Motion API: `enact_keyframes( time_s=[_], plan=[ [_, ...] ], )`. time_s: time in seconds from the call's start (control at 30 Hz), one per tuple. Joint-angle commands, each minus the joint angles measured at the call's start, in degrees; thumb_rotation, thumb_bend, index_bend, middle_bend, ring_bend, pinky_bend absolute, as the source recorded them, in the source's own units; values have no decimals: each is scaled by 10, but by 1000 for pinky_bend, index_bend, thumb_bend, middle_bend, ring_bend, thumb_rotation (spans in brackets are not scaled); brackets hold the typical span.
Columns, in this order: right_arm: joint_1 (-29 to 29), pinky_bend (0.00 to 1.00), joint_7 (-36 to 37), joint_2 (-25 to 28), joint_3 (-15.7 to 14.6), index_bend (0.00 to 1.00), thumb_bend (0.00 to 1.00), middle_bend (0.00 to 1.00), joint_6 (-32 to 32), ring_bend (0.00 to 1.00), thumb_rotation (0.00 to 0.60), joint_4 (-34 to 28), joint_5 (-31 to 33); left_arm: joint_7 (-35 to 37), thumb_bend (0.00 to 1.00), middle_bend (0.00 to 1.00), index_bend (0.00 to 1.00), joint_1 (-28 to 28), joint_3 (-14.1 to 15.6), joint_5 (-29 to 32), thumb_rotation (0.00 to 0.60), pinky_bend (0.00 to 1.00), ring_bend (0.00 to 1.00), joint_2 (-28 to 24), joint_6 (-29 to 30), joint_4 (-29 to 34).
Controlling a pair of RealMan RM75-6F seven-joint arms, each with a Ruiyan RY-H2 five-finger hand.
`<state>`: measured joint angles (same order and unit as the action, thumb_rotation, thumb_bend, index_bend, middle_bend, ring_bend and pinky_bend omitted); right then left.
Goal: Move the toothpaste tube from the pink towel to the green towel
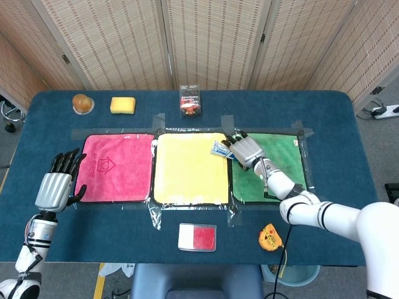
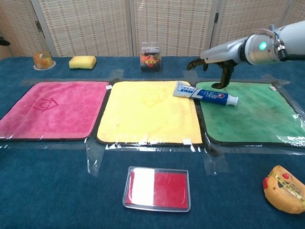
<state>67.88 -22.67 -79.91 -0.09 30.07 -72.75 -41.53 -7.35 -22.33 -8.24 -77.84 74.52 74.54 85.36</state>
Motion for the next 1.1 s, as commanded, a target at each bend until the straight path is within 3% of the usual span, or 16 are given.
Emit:
enact_keyframes(
  time_s=[0.03, 0.33, 0.63, 0.87, 1.1],
  plan=[
    [27, 0, -13, -30, -8, 0, 494, 49, -26, 168, 600, 38, 52, 0, 428, 51, 103, 1, 1, 0, 600, 9, 20, -1, 0, 0],
    [59, 0, -19, -85, -33, 0, 494, 62, -57, 143, 600, 117, 114, -6, 428, 51, 103, 3, 2, -1, 600, 9, 19, -2, 2, 5],
    [67, 0, -12, -104, -50, 0, 494, 75, -68, 145, 600, 139, 119, -7, 428, 51, 103, 5, 2, 2, 600, 9, 19, -2, 0, 6],
    [48, 0, 12, -68, -47, 20, 494, 94, -63, 172, 600, 81, 64, -5, 428, 51, 103, 6, 1, 3, 600, 9, 19, -3, 0, 4],
    [24, 0, 21, -14, -65, 35, 494, 109, -49, 166, 600, 1, 1, -10, 428, 51, 103, 3, 0, -1, 600, 9, 19, -1, -1, 8]
  ],
)
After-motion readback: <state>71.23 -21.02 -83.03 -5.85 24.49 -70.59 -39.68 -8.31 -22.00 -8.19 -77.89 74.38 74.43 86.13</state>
